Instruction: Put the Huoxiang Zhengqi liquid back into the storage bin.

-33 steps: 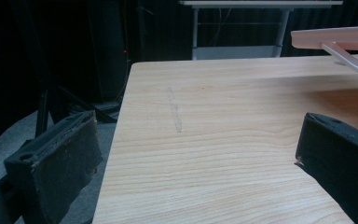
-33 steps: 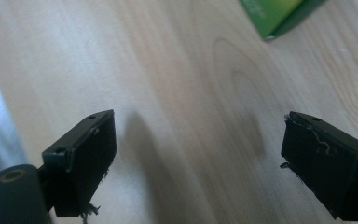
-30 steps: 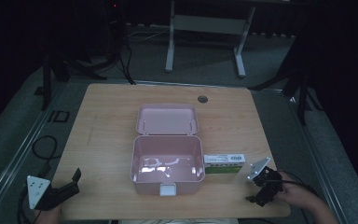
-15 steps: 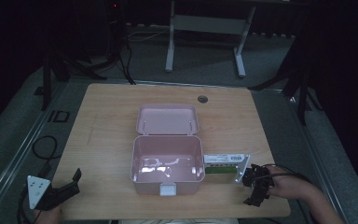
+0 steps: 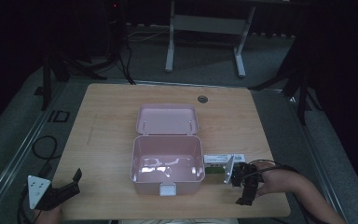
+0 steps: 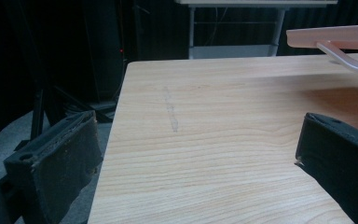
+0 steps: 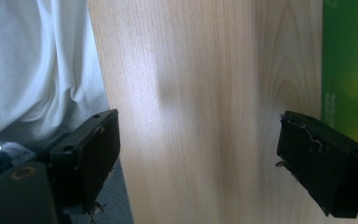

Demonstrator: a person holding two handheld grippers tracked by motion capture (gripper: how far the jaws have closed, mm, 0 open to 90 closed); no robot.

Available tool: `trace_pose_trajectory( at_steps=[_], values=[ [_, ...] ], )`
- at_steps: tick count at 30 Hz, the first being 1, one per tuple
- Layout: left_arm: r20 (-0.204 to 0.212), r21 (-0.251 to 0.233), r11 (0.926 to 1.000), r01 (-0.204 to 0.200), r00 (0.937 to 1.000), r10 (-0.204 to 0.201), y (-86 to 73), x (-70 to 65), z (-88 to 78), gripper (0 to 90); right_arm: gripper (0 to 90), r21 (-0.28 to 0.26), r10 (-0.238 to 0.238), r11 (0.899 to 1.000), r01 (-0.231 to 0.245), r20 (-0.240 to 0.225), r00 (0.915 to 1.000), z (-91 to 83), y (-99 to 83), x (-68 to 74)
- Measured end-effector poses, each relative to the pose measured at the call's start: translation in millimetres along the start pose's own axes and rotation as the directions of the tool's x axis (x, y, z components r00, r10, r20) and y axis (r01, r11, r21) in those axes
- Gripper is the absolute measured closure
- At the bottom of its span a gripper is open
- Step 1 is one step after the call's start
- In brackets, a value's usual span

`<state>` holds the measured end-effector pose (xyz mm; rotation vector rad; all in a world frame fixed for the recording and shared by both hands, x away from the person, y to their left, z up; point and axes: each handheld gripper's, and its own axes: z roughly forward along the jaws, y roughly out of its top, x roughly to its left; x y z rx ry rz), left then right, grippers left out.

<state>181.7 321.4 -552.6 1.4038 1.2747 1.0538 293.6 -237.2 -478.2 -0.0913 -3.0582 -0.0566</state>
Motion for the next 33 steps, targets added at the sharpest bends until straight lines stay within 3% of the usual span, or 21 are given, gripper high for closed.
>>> trace_pose_trajectory(
  at_steps=[8, 16, 23, 33],
  values=[
    [0.004, 0.003, 1.0000, -0.002, 1.0000, 0.002, 0.0, -0.2, 0.3, 0.1, 14.8, 0.048, -0.073, 0.996, 0.075, -0.040, 0.9965, -4.6, 22.2, 0.7],
    [0.010, 0.008, 1.0000, 0.000, 0.9999, 0.000, -0.2, -0.5, 0.7, 0.1, 14.6, 0.062, -0.149, 0.987, 0.151, -0.034, 0.9882, -12.9, 40.3, 7.4],
    [0.013, 0.010, 1.0000, -0.003, 0.9999, 0.003, -0.2, -0.5, 0.7, 0.1, 14.3, 0.031, -0.163, 0.986, 0.164, -0.026, 0.9862, -38.0, 46.7, 5.1],
    [0.017, 0.011, 0.9999, -0.010, 0.9998, 0.010, -0.4, -0.8, 1.0, 0.1, 15.8, 0.033, -0.159, 0.987, 0.158, 0.039, 0.9865, -65.7, 49.1, -9.4]
  ],
)
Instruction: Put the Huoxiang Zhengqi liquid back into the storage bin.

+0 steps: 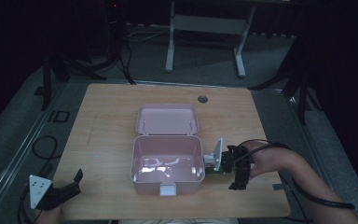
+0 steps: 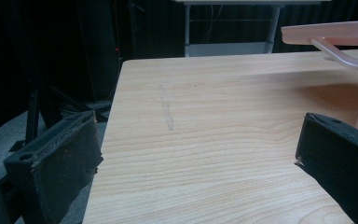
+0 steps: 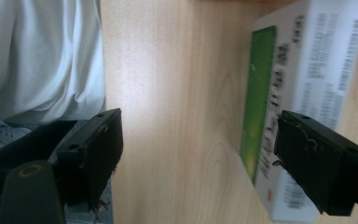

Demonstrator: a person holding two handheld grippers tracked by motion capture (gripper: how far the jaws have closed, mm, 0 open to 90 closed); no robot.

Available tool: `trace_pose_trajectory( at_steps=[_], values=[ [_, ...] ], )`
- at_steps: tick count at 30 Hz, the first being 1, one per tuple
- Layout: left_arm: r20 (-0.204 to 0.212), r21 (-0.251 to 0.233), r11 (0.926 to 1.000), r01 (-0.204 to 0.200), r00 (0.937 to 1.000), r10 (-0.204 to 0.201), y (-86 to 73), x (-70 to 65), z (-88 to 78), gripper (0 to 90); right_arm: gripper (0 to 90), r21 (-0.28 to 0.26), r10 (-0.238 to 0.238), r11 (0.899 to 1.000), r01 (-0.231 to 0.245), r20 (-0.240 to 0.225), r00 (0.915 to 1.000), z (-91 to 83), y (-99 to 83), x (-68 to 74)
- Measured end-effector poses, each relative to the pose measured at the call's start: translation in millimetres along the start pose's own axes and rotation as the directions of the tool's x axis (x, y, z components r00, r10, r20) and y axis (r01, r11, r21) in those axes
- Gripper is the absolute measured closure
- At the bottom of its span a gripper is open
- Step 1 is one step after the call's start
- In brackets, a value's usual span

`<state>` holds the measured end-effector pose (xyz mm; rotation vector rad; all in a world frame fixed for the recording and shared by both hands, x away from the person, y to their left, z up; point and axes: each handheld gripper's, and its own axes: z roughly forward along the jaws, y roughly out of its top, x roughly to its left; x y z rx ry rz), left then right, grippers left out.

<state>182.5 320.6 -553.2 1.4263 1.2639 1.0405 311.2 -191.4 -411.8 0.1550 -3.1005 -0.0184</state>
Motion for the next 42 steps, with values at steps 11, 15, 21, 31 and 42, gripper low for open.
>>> trace_pose_trajectory(
  at_steps=[11, 15, 21, 31, 42],
  values=[
    [0.002, 0.000, 1.0000, -0.002, 1.0000, 0.002, -0.4, -0.8, 0.5, 0.1, 19.4, -0.014, 0.031, 0.999, -0.030, 0.031, 0.9990, -10.8, -3.9, -28.0],
    [0.002, 0.002, 1.0000, -0.004, 1.0000, 0.004, -0.4, -0.8, 0.6, 0.1, 21.1, -0.013, 0.037, 0.999, -0.036, 0.033, 0.9988, -6.3, -3.5, -37.8],
    [0.003, 0.007, 0.9999, -0.007, 1.0000, 0.007, -0.5, -0.8, 0.6, 0.1, 22.9, -0.006, 0.033, 0.999, -0.033, 0.032, 0.9989, 5.0, 0.7, -45.4],
    [0.006, 0.009, 0.9999, -0.011, 0.9999, 0.011, -0.9, -1.1, 0.9, 0.1, 35.1, 0.020, 0.049, 0.999, -0.050, 0.053, 0.9974, 27.3, -1.0, -60.2],
    [0.010, 0.012, 0.9997, -0.020, 0.9997, 0.020, -1.1, -1.8, 1.3, 0.1, 49.0, 0.049, 0.051, 0.997, -0.053, 0.035, 0.9981, 45.1, -1.7, -65.6]
  ],
)
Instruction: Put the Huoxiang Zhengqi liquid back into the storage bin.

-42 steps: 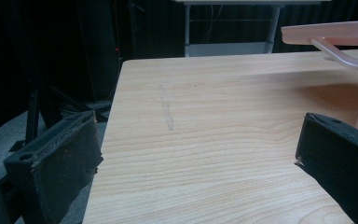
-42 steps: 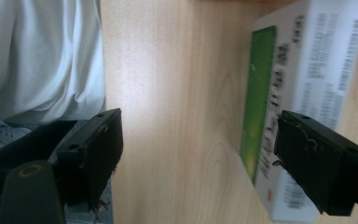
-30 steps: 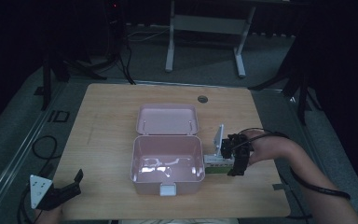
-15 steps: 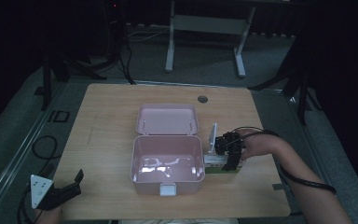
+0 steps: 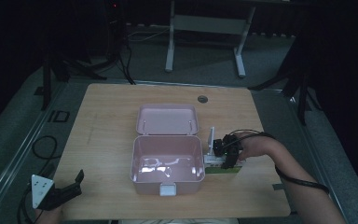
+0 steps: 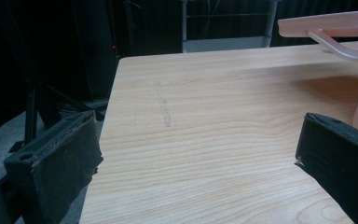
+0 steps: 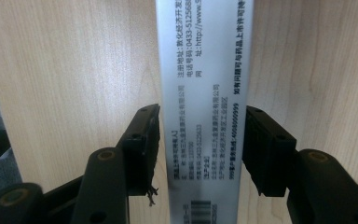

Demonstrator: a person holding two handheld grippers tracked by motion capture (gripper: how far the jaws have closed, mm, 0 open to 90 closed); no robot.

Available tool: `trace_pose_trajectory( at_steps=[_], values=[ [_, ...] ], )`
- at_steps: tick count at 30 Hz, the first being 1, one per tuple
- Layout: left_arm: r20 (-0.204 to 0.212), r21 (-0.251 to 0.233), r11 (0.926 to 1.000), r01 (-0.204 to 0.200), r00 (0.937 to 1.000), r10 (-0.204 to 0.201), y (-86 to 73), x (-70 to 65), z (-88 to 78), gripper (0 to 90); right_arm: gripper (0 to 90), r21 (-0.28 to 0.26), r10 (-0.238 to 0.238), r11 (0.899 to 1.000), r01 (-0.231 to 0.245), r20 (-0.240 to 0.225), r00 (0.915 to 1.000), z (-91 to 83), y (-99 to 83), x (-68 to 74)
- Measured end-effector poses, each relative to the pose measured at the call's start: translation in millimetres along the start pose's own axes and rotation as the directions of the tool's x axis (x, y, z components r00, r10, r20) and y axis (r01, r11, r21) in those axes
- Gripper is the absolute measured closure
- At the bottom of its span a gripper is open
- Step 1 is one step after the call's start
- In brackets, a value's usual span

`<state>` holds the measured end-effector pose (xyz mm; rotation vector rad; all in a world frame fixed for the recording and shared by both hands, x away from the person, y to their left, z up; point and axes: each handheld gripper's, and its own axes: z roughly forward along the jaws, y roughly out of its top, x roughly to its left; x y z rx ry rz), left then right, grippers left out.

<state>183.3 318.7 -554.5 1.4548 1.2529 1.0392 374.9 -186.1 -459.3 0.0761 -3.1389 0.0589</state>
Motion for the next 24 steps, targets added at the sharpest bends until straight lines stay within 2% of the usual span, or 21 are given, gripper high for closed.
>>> trace_pose_trajectory(
  at_steps=[5, 6, 9, 15, 24],
  values=[
    [0.001, 0.000, 1.0000, 0.002, 1.0000, -0.002, 0.0, 0.2, -0.2, 0.1, 53.0, 0.012, 0.006, 1.000, -0.006, 0.001, 1.0000, 6.2, 1.3, 0.4],
    [0.001, 0.000, 1.0000, 0.000, 1.0000, 0.000, -0.1, 0.1, -0.1, 0.1, 57.9, 0.023, 0.007, 1.000, -0.007, 0.005, 1.0000, 9.2, 1.9, 1.0],
    [0.002, 0.001, 1.0000, -0.001, 1.0000, 0.001, -0.1, 0.1, 0.0, 0.1, 61.4, 0.032, -0.005, 0.999, 0.004, 0.009, 0.9999, 10.9, 2.3, 1.4],
    [0.001, 0.000, 1.0000, 0.002, 1.0000, -0.002, 0.0, 0.1, -0.1, 0.1, 62.4, 0.046, -0.009, 0.999, 0.009, 0.015, 0.9998, 10.6, 3.2, 2.2],
    [0.002, 0.001, 1.0000, 0.000, 1.0000, 0.000, 0.0, -0.2, 0.2, 0.1, 62.9, 0.069, 0.019, 0.997, -0.017, -0.026, 0.9995, 1.5, -0.8, 9.5]
  ],
)
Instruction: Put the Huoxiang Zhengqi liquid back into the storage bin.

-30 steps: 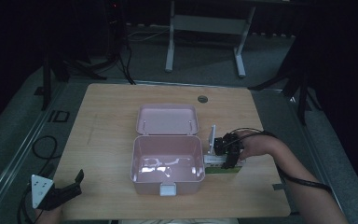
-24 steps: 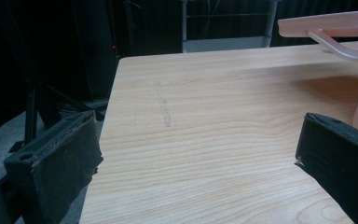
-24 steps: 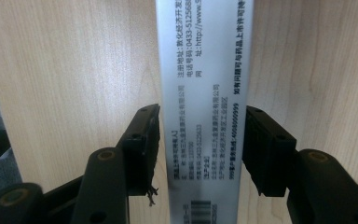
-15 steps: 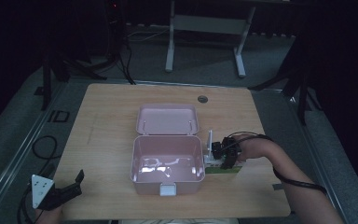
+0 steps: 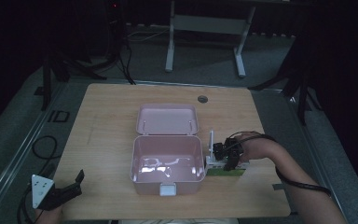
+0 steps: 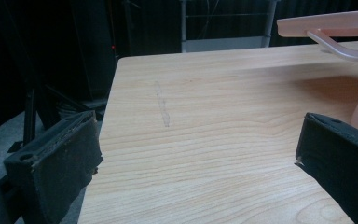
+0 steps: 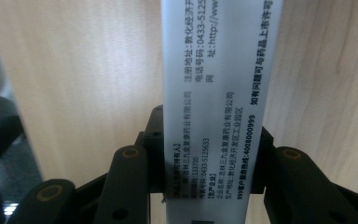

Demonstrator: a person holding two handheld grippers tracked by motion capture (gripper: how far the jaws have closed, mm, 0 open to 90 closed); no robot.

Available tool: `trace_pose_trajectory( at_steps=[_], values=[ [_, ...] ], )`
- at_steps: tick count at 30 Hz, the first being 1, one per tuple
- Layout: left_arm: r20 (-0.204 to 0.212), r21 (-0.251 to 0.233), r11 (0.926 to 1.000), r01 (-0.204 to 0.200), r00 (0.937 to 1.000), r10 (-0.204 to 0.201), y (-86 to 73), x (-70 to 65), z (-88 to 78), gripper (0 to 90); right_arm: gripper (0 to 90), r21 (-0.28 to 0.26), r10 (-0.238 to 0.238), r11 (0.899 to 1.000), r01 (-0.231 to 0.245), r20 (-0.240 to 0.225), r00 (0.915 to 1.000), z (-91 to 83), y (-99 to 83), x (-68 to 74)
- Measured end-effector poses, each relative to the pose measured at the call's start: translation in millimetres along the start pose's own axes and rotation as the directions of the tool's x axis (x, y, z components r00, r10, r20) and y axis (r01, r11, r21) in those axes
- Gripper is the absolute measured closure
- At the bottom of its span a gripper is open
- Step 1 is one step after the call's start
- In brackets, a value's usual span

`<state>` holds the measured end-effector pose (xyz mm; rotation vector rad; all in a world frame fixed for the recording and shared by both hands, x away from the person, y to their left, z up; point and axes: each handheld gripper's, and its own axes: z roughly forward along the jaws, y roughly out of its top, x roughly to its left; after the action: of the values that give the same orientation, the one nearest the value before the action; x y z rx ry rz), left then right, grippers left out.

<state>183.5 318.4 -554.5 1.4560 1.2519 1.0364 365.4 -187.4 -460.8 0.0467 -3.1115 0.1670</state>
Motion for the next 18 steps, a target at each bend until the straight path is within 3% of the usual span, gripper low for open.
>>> trace_pose_trajectory(
  at_steps=[5, 18],
  values=[
    [-0.001, 0.001, 1.0000, 0.001, 1.0000, -0.001, 0.1, -0.1, 0.1, 0.1, 63.0, 0.014, 0.018, 1.000, -0.018, -0.030, 0.9994, -7.9, -2.2, 6.3],
    [0.001, 0.000, 1.0000, 0.003, 1.0000, -0.003, 0.2, -0.1, 0.1, 0.1, 63.1, 0.016, 0.052, 0.999, -0.051, -0.027, 0.9983, -31.8, -9.3, 21.9]
  ],
)
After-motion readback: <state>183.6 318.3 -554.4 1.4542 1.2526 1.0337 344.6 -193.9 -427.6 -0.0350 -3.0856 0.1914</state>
